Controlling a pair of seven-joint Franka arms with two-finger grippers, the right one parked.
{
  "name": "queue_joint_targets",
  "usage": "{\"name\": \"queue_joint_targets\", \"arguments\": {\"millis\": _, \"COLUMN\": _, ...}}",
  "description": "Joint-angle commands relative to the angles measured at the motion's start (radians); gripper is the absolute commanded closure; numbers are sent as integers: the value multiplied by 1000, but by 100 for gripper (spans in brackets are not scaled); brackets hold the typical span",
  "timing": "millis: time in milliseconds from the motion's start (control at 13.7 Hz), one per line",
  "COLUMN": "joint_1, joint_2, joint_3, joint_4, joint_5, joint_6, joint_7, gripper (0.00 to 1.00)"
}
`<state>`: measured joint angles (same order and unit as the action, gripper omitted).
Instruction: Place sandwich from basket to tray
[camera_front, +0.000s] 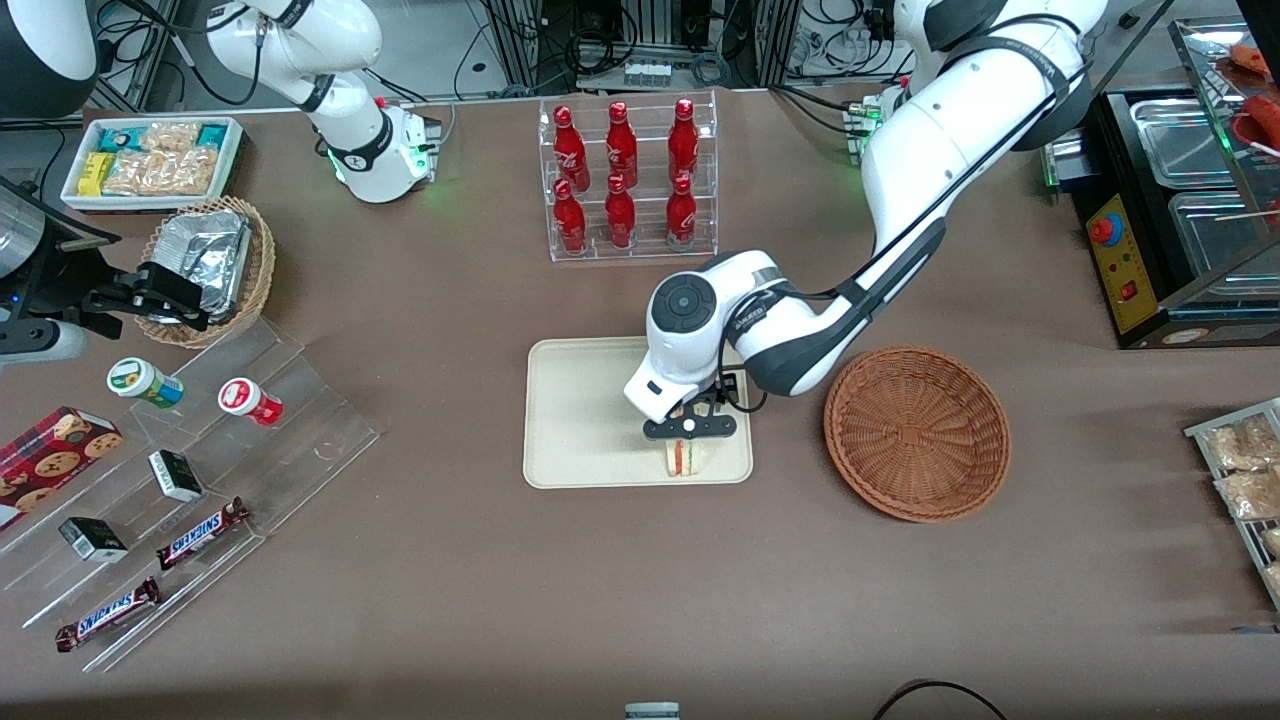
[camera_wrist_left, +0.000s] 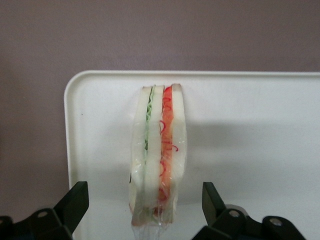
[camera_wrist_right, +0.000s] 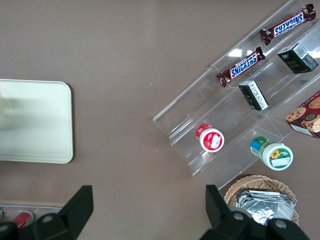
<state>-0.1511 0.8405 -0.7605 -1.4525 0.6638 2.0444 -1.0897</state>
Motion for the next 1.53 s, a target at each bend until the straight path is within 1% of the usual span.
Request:
{"name": "queue_joint_targets", "arguments": {"millis": 0, "joint_1": -4, "joint_2": -110, "joint_3": 9, "joint_4": -2, "joint_5": -88, "joint_6": -58, "joint_7": -19, "gripper": 0}}
{"name": "queue_joint_targets", "arguments": {"millis": 73, "joint_1": -4, "joint_2": -153, "joint_3": 12, "joint_4": 0, "joint_5": -128, "joint_6": -90, "joint_7": -12, "gripper": 0}}
{"name": "queue_joint_targets", "arguments": {"millis": 146, "joint_1": -4, "joint_2": -194, "joint_3": 13, "joint_4": 0, "joint_5": -147, "joint_6": -119, "joint_7": -4, "gripper": 0}}
{"name": "queue_joint_targets", "arguments": {"millis": 365, "joint_1": 1, "joint_2": -283, "joint_3": 26, "joint_4": 0, "joint_5": -211, "joint_6": -130, "joint_7": -4, "gripper": 0}}
{"name": "queue_joint_targets", "arguments": {"millis": 584, "joint_1": 2, "joint_2": -369, "joint_3": 67, "joint_4": -8, "joint_5": -217, "joint_6": -150, "joint_7": -1, "gripper": 0}}
{"name": "queue_joint_targets", "arguments": {"millis": 657, "joint_1": 2, "joint_2": -398, "joint_3": 69, "joint_4": -3, "joint_5": -223, "joint_6": -193, "joint_7": 17, "gripper": 0}}
{"name": "queue_joint_targets", "arguments": {"millis": 730, "joint_1": 10, "joint_2": -425, "joint_3": 73, "joint_4": 1, "joint_5": -245, "joint_6": -232, "joint_7": 61, "gripper": 0}}
{"name": "queue_joint_targets", "arguments": {"millis": 803, "joint_1": 12, "joint_2": -460, "joint_3": 102, "joint_4": 9, "joint_5": -309, "joint_6": -260, "joint_7": 114, "gripper": 0}}
{"name": "queue_joint_targets", "arguments": {"millis": 949, "joint_1": 8, "joint_2": -535, "joint_3": 232, "joint_4": 8, "joint_5": -462, "joint_6": -276, "joint_7": 288, "gripper": 0}}
{"name": "queue_joint_targets", "arguments": {"millis": 1022, "joint_1": 4, "joint_2": -567, "joint_3": 284, "joint_4": 6, "joint_5": -510, "joint_6": -311, "joint_7": 372, "gripper": 0}}
{"name": "queue_joint_targets", "arguments": {"millis": 1095, "joint_1": 1, "joint_2": -589, "joint_3": 337, "joint_4": 12, "joint_5": -535, "joint_6": -364, "joint_7": 467, "gripper": 0}}
{"name": "queue_joint_targets", "arguments": {"millis": 1241, "joint_1": 5, "joint_2": -644, "joint_3": 416, "joint_4": 12, "joint_5": -558, "joint_6": -455, "joint_7": 650, "gripper": 0}}
{"name": "queue_joint_targets", "arguments": {"millis": 1387, "joint_1": 10, "joint_2": -688, "joint_3": 513, "joint_4": 12, "joint_5": -602, "joint_6": -522, "joint_7": 804, "gripper": 0}}
{"name": "queue_joint_targets", "arguments": {"millis": 1460, "joint_1": 12, "joint_2": -711, "joint_3": 559, "joint_4": 12, "joint_5": -610, "joint_6": -564, "joint_7": 871, "gripper": 0}}
